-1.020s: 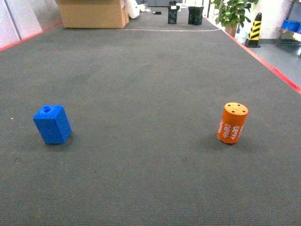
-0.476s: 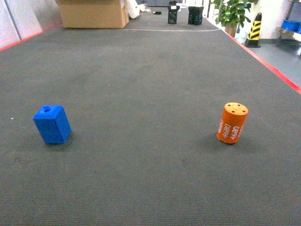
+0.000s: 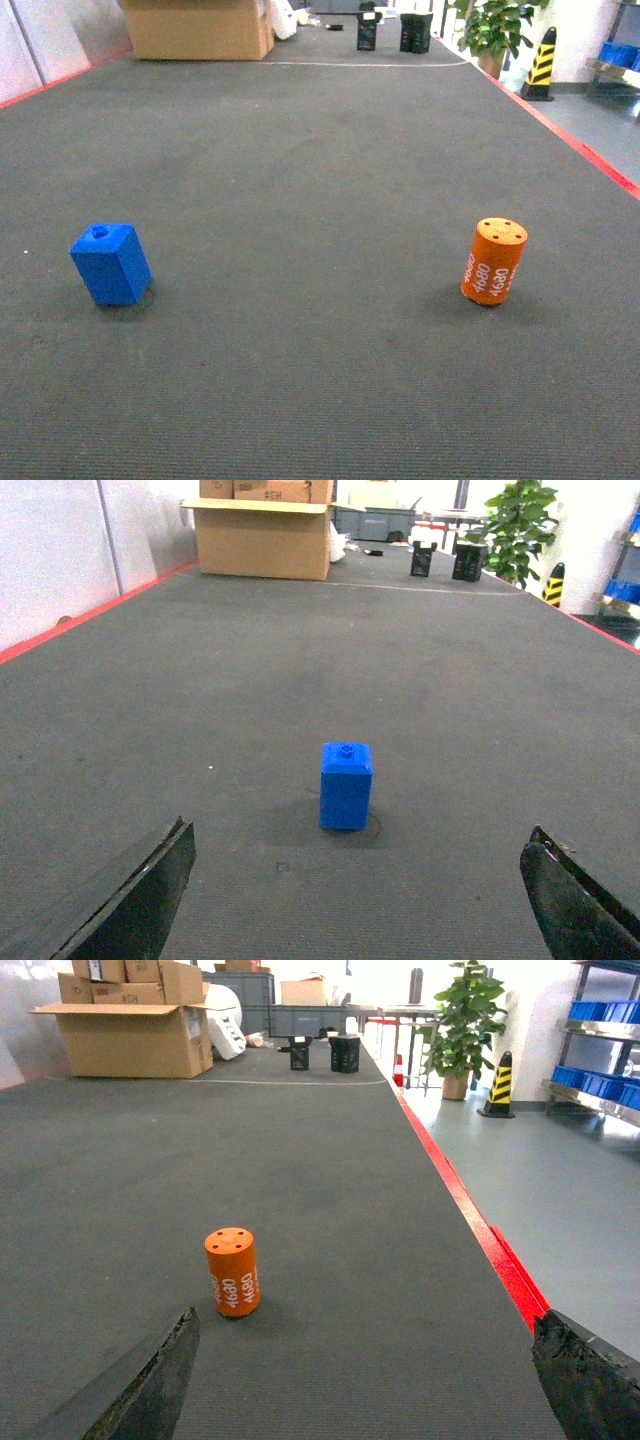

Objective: Sort blue parts and orange caps into right shelf containers

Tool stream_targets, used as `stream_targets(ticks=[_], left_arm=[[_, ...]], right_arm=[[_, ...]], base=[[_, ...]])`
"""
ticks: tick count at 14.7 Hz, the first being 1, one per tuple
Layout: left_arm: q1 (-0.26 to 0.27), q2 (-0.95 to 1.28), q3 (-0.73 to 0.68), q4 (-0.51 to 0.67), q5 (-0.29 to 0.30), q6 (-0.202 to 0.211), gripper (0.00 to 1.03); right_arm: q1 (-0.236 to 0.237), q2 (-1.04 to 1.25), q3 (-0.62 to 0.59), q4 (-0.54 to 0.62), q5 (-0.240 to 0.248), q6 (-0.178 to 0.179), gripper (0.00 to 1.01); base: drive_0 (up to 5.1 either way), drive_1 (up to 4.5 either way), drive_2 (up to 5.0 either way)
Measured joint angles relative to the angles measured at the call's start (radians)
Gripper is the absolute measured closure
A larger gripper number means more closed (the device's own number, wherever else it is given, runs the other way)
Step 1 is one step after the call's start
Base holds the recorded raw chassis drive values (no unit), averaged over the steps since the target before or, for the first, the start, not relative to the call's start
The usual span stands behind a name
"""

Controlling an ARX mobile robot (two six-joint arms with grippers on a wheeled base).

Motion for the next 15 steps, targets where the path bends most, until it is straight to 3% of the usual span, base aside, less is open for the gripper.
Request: stream_targets(ticks=[3, 4, 5, 6, 8, 10, 11, 13, 14, 15], left_arm=[[0.0, 0.0, 0.0, 0.0, 0.0, 0.0, 0.05], [0.0, 0.0, 0.0, 0.0, -0.001, 0.0, 0.05], [0.0, 0.0, 0.0, 0.001, 0.002, 0.0, 0.05], [0.0, 0.0, 0.0, 0.0, 0.0, 0.0, 0.05], [0.0, 0.0, 0.0, 0.001, 0.0, 0.0, 0.05], [0.0, 0.0, 0.0, 0.001, 0.0, 0.0, 0.05], [0.0, 0.0, 0.0, 0.001, 0.0, 0.0, 0.05], [0.0, 0.0, 0.0, 0.001, 0.0, 0.0, 0.05], [0.0, 0.0, 0.0, 0.001, 0.0, 0.0, 0.05], [0.0, 0.0, 0.0, 0.001, 0.0, 0.0, 0.05]], right_arm=[[0.0, 0.001, 0.0, -0.004, 0.002, 0.0, 0.03], [0.028, 0.048, 0.034, -0.116, 0.072, -0.012, 0.03], [0.011, 0.207, 0.063, -0.108, 0.093, -0.018, 0.03], [-0.016, 0.323, 0.071, -0.019, 0.068, -0.022, 0.03], [-0.004, 0.64, 0.141, 0.228, 0.039, -0.045, 0.03], [0.047, 0.959, 0.25, 0.431, 0.029, -0.061, 0.03], [0.071, 1.106, 0.327, 0.472, 0.014, -0.06, 0.03], [0.119, 1.382, 0.519, 0.439, 0.011, -0.041, 0.03], [0.144, 1.574, 0.683, 0.401, 0.033, -0.017, 0.03], [0.151, 1.636, 0.75, 0.378, 0.027, -0.007, 0.03]], base=[[0.0, 0.0, 0.0], [0.0, 0.0, 0.0], [0.0, 0.0, 0.0], [0.0, 0.0, 0.0], [0.0, 0.0, 0.0], [0.0, 0.0, 0.0], [0.0, 0.0, 0.0], [0.0, 0.0, 0.0], [0.0, 0.0, 0.0], [0.0, 0.0, 0.0]])
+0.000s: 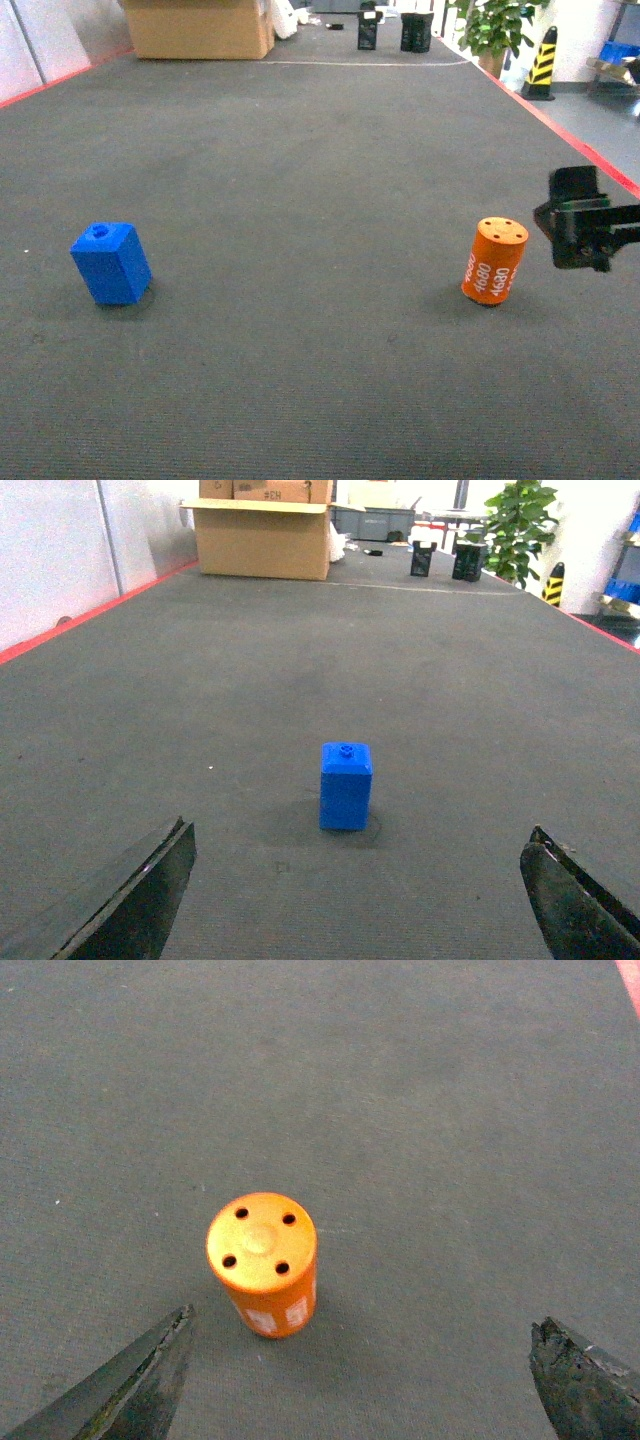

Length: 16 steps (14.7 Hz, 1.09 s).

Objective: Sort blue parts and orange caps into right shelf containers

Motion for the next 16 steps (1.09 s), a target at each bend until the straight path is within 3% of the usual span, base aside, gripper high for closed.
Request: stream_targets(ticks=[3, 8, 11, 14, 16], left_arm=[[0.0, 0.0, 0.0, 0.0, 0.0, 0.0, 0.05], [0.0, 0.0, 0.0, 0.0, 0.0, 0.0, 0.05], [0.0, 0.0, 0.0, 0.0, 0.0, 0.0, 0.05], [0.0, 0.0, 0.0, 0.0, 0.0, 0.0, 0.05], [0.0, 0.0, 0.0, 0.0, 0.0, 0.0, 0.05]], right_arm=[[0.035, 0.184, 0.185, -0.086, -0.008, 0.034, 0.03], [0.066, 0.346, 0.345, -0.113, 0.012, 0.037, 0.03], [0.086, 0.418, 0.36, -0.088, 0.029, 0.037, 0.33], [0.085, 0.411, 0.323, -0.029, 0.039, 0.042, 0.56], [0.085, 0.343, 0.219, 0.038, 0.036, 0.045, 0.58]], base=[[0.0, 0.0, 0.0], [0.0, 0.0, 0.0], [0.0, 0.0, 0.0], [0.0, 0.0, 0.0], [0.0, 0.0, 0.0]])
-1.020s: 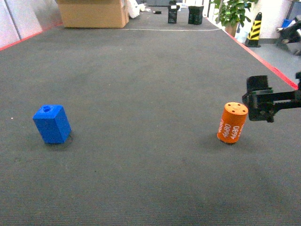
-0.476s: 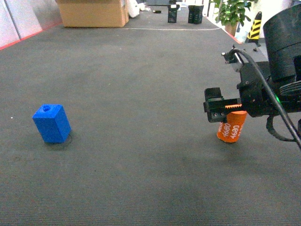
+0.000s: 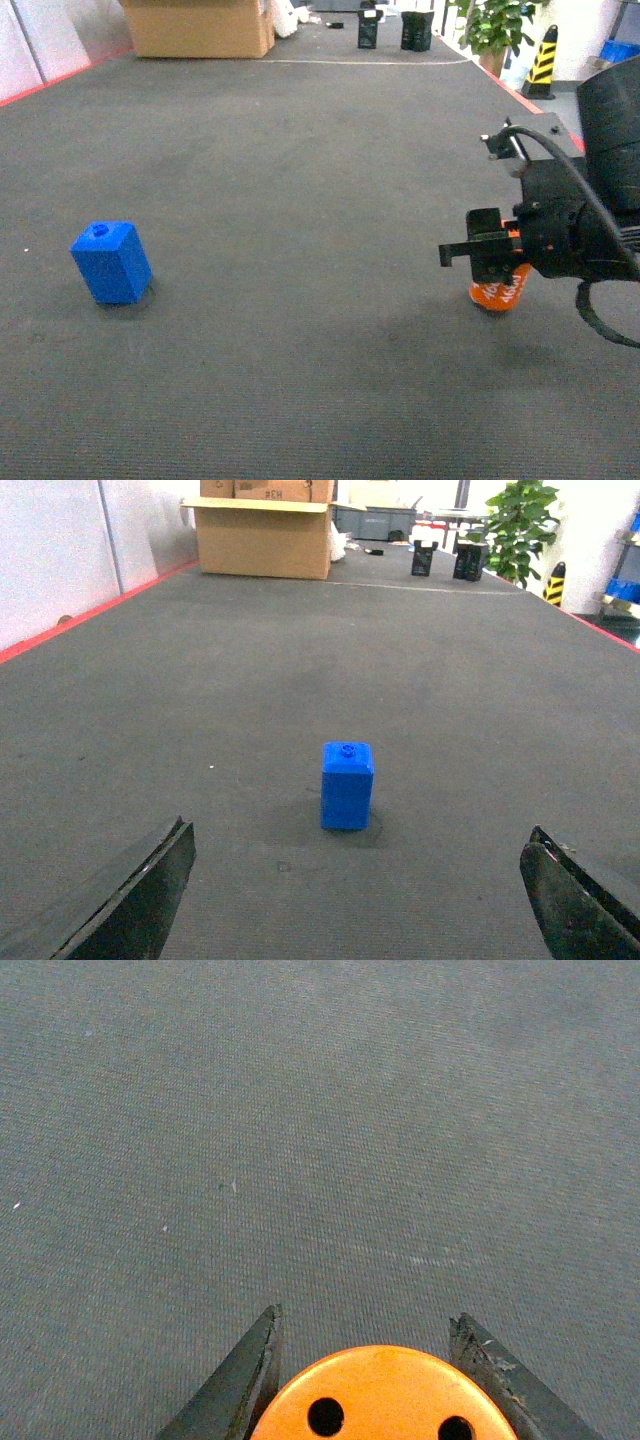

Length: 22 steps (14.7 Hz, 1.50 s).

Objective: Sort blue parts and orange caps into right shelf containers

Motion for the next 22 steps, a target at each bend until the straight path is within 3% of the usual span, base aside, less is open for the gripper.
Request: stream_targets(ticks=[3, 4, 5, 7, 8, 10, 14, 15, 17, 22], left_arm=[[0.0, 0.0, 0.0, 0.0, 0.0, 0.0, 0.05], [-0.051, 0.103, 0.037, -0.064, -0.094, -0.064, 0.05], [-0.076, 0.267, 0.079, 0.023, -0.075, -0.097, 0.05], [-0.077, 0.604, 0.203, 0.248, 0.02, -0.124, 0.05], [-0.085, 0.795, 0.279, 0.346, 0.034, -0.113, 0.05], [-0.098, 1.127, 0.441, 0.406, 0.057, -0.097, 0.05], [-0.108, 1.61, 0.759, 0.382, 0.045, -0.027, 0.05], [-0.096, 1.741, 0.824, 0.391, 0.019, -0.005, 0.05], [-0.076, 1.833, 0.886, 0.413, -0.003, 0.027, 0.05], [-0.046, 1.903, 0.938, 0.422, 0.002, 0.024, 0.05]], right_arm=[[-0.008, -0.227, -0.215, 0.105, 0.044, -0.001, 0.58], [-0.026, -0.389, -0.343, 0.133, 0.041, -0.003, 0.58], [-0.032, -0.433, -0.385, 0.146, 0.053, -0.005, 0.58], [-0.041, -0.5, -0.444, 0.127, 0.041, 0.02, 0.58], [-0.041, -0.541, -0.471, 0.118, 0.037, 0.045, 0.58], [-0.048, -0.59, -0.488, 0.118, 0.032, 0.078, 0.58], [-0.08, -0.678, -0.533, 0.073, 0.024, 0.148, 0.58], [-0.092, -0.731, -0.545, 0.064, 0.019, 0.156, 0.59], [-0.092, -0.751, -0.556, 0.051, 0.016, 0.158, 0.59], [-0.084, -0.755, -0.556, 0.048, 0.017, 0.158, 0.59]], base=[[0.0, 0.0, 0.0], [0.0, 0.0, 0.0], [0.0, 0.0, 0.0], [0.0, 0.0, 0.0], [0.0, 0.0, 0.0], [0.0, 0.0, 0.0], [0.0, 0.0, 0.0], [0.0, 0.0, 0.0], [0.0, 0.0, 0.0], [0.0, 0.0, 0.0]])
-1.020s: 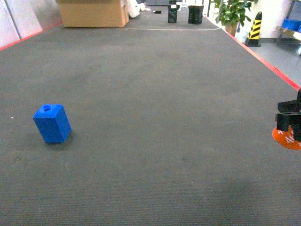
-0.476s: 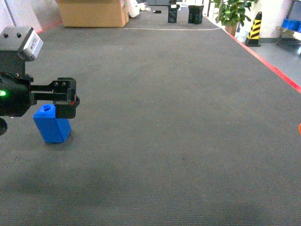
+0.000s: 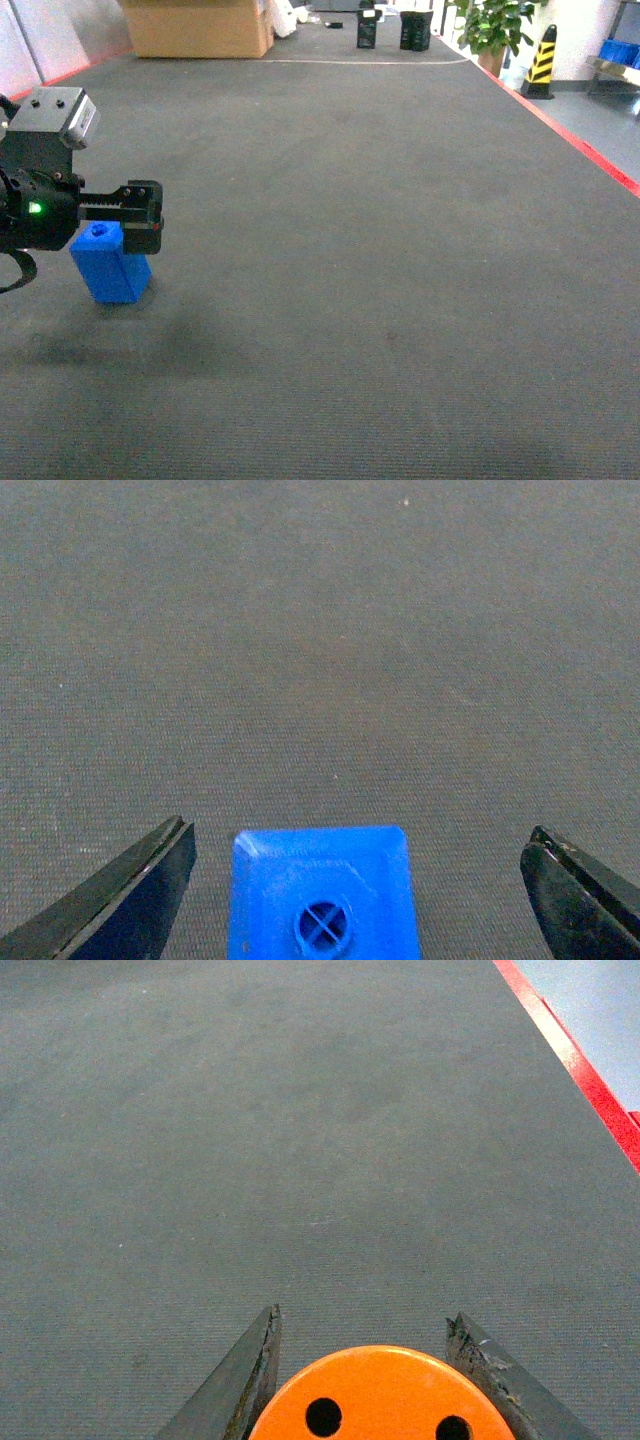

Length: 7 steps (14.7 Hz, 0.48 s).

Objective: Sort blue parts and orange caps into right shelf containers

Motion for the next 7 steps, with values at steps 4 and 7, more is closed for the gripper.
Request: stream_targets(ticks=[4, 7], left_arm=[[0.012, 0.043, 0.016, -0.042, 0.003, -0.016, 0.05], [0.016, 0.06, 0.007, -0.016, 0.024, -0.041, 0.33]], right_arm=[[0.019, -0.001, 0.0, -0.01, 0.003, 0.0, 0.59], [0.025, -0.005, -0.002, -0.02, 0.007, 0.0, 0.59]], base=[[0.0, 0.0, 0.0], [0.0, 0.0, 0.0]])
